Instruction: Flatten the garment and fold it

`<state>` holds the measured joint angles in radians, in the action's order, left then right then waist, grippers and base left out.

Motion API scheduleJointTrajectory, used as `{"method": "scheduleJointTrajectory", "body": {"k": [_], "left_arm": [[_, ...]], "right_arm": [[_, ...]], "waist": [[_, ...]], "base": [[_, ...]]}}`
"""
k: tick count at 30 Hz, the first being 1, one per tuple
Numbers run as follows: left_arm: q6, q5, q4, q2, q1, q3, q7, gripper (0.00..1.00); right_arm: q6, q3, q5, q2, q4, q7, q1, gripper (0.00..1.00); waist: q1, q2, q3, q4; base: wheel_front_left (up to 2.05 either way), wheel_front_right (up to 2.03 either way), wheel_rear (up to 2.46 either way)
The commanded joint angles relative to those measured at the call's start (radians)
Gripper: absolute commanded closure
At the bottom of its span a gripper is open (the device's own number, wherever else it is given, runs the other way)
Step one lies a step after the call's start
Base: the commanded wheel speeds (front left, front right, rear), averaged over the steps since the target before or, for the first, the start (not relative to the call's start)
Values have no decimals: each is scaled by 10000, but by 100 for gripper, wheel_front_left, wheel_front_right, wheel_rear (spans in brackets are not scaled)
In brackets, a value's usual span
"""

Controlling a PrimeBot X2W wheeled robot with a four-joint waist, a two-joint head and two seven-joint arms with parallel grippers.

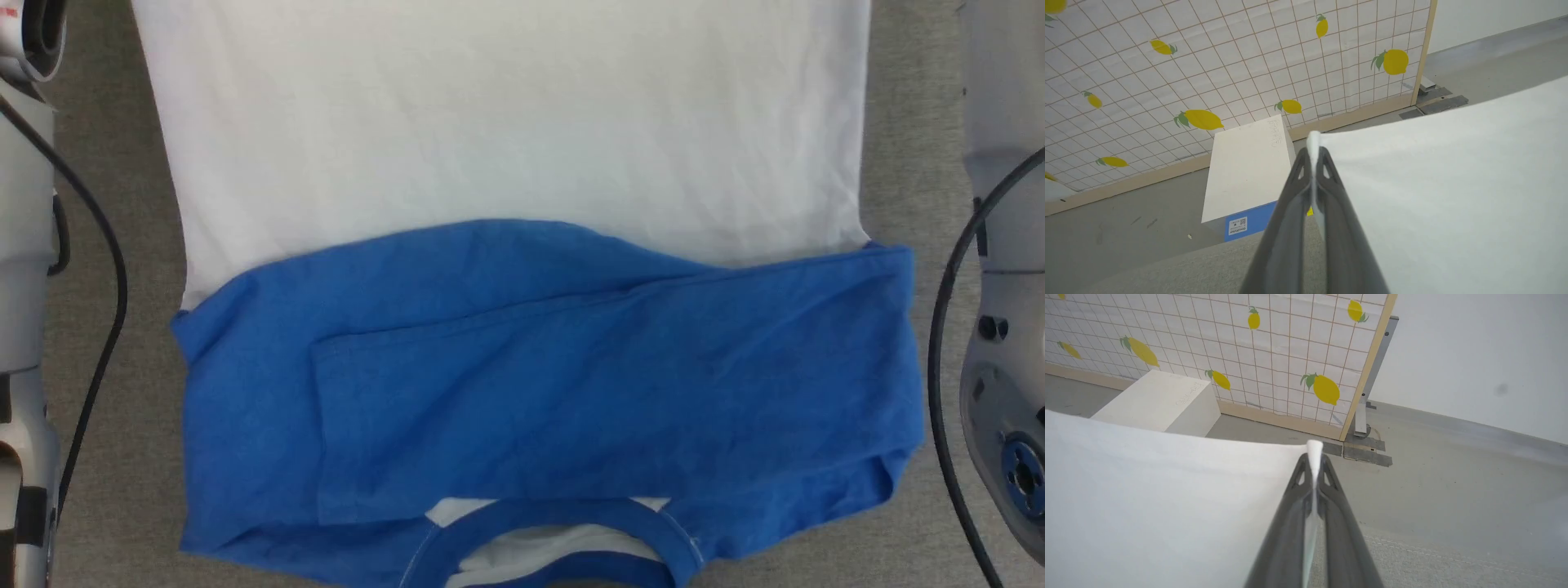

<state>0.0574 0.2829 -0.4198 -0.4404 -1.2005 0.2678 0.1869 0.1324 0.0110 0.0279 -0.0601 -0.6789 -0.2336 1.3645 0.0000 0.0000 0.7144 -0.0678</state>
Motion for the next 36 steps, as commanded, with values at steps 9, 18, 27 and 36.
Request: {"method": "scheduleJointTrajectory", "body": {"k": [9, 18, 27, 36], "left_arm": [[172, 461, -27, -84, 1577, 33, -966, 100], [161, 1296, 1739, -187, 4688, 3, -957, 100], [-223, 2108, 4225, -429, 8612, 148, -332, 100], [-1046, 2635, 5439, -334, 11913, 95, -323, 100]], "right_arm": [[-17, -1667, -2077, -700, 524, 1733, -1829, 100], [-17, -2804, -3704, -2018, 3433, 2060, -5369, 100], [-17, -1907, -3916, -2854, 6348, 1701, -9869, 100], [-17, -1019, -3481, -2711, 7907, 705, -12865, 100]], "waist": [[0, 0, -1989, -51], [0, 0, -3913, 242], [0, 0, -5126, 629], [0, 0, -5603, 764]], "base": [[0, 0, 0], [0, 0, 0], [0, 0, 0], [0, 0, 0]]}}
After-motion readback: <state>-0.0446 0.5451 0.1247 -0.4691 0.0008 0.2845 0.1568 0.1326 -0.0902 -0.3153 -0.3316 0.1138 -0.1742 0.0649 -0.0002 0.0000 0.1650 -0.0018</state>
